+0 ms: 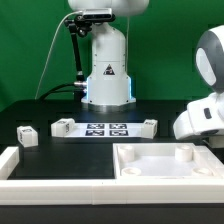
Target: Assemble one leg
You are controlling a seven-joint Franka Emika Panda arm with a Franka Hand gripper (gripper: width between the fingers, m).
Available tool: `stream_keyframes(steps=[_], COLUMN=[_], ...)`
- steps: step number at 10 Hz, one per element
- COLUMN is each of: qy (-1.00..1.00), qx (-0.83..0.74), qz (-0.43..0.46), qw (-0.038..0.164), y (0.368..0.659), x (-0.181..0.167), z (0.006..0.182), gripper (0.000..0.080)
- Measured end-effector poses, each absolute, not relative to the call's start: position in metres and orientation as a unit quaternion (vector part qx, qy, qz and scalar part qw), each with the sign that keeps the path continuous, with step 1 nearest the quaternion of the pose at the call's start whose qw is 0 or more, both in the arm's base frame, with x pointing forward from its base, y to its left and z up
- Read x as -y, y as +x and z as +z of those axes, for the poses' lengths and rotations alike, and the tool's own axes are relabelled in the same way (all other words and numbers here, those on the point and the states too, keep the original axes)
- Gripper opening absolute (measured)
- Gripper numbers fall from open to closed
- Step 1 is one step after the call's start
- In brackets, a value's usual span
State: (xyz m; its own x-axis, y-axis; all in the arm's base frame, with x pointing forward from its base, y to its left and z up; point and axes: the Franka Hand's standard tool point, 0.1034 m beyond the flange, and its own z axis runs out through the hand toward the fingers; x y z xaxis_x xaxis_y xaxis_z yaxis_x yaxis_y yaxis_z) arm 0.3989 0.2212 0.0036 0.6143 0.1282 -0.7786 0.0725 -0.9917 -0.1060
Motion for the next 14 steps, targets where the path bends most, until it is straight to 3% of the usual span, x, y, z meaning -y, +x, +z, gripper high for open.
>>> stream_keyframes(steps=[4,6,10,12,14], qy=[-0.895,-0.886,-0.897,-0.915,-0.962], qx=[0.057,0.065,0.063,0.060,0.057], qz=[0.442,0.459,0.436,0.396,0.263], qw=[0.030,0.026,0.032,0.037,0.047], y=[0.399,0.406,0.425,0.432,0.444], x=[-0.219,-0.208,-0.191,-0.195,-0.194], z=[0.010,0.048,0.085,0.082,0.080], gripper=[0.0287,0.0287,0.0288,0.0288,0.0288])
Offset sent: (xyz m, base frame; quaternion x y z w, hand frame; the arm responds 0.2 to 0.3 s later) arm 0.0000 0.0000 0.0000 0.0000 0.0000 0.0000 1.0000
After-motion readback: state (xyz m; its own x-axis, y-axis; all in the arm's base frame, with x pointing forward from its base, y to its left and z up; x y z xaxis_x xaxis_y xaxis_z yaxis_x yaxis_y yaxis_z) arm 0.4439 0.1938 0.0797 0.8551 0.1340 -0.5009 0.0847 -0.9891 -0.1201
